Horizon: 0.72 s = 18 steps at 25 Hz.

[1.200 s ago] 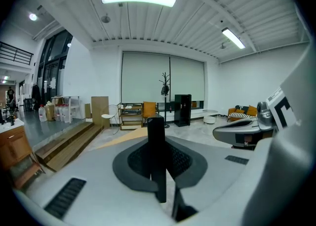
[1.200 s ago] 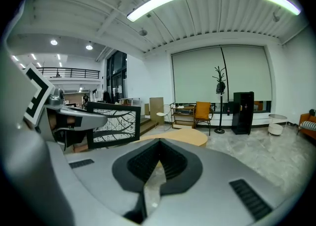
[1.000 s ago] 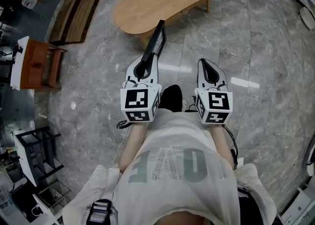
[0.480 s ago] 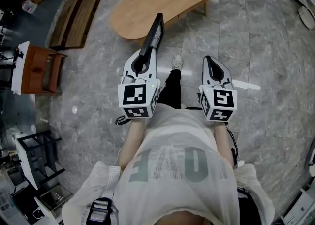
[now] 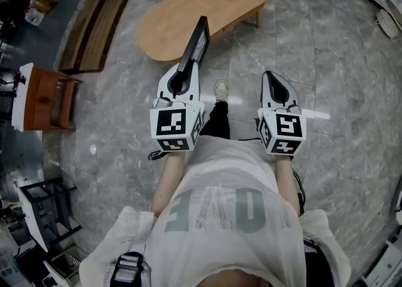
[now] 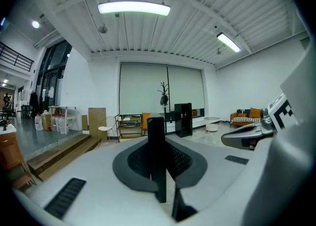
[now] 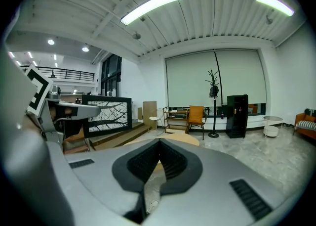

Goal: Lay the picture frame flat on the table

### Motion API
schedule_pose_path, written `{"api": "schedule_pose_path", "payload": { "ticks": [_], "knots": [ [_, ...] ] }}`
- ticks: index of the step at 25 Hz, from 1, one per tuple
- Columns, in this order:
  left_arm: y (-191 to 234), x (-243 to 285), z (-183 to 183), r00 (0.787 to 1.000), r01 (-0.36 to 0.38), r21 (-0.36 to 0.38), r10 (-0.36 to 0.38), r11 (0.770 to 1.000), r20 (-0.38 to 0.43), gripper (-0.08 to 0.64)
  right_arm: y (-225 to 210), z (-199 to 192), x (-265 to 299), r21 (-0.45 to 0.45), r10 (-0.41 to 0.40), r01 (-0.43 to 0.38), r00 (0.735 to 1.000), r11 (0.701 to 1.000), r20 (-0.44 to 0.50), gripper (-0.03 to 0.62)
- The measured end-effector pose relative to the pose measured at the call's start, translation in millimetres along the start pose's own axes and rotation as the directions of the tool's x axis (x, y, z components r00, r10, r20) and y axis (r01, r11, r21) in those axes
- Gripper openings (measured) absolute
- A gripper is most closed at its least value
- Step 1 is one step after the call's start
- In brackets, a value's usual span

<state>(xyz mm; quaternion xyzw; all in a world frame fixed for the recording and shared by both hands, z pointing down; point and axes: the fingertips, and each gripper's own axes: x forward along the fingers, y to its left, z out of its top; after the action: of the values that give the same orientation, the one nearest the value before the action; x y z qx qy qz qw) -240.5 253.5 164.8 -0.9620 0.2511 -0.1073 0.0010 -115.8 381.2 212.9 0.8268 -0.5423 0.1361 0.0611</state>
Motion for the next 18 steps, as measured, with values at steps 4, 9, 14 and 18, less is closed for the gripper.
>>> {"api": "schedule_pose_path", "payload": {
  "ticks": [4,9,14,18],
  "knots": [
    [5.1,22.7,2.3,1.000,0.012,0.003,-0.012,1.000,-0.006,0.032,-8.9,0.5,17.2,0.016,-0.014,0.014,1.000,1.000,-0.009,0.006],
    [19.4,50.2,2.4,0.999,0.025,-0.002,-0.025,1.000,-0.031,0.032,-6.2,4.0,46.2,0.026,-0.002,0.003,0.999,1.000,-0.032,0.006],
    [26.2,81.6,5.1,0.997,0.056,-0.012,-0.056,0.998,-0.046,0.032,-3.8,11.7,77.6,0.035,0.024,-0.022,0.999,0.999,-0.048,0.006],
    [31.1,104.0,12.5,0.996,0.081,-0.020,-0.082,0.997,-0.043,0.032,-6.2,23.1,102.3,0.009,0.032,-0.031,0.998,0.999,-0.061,0.006]
  ]
}}
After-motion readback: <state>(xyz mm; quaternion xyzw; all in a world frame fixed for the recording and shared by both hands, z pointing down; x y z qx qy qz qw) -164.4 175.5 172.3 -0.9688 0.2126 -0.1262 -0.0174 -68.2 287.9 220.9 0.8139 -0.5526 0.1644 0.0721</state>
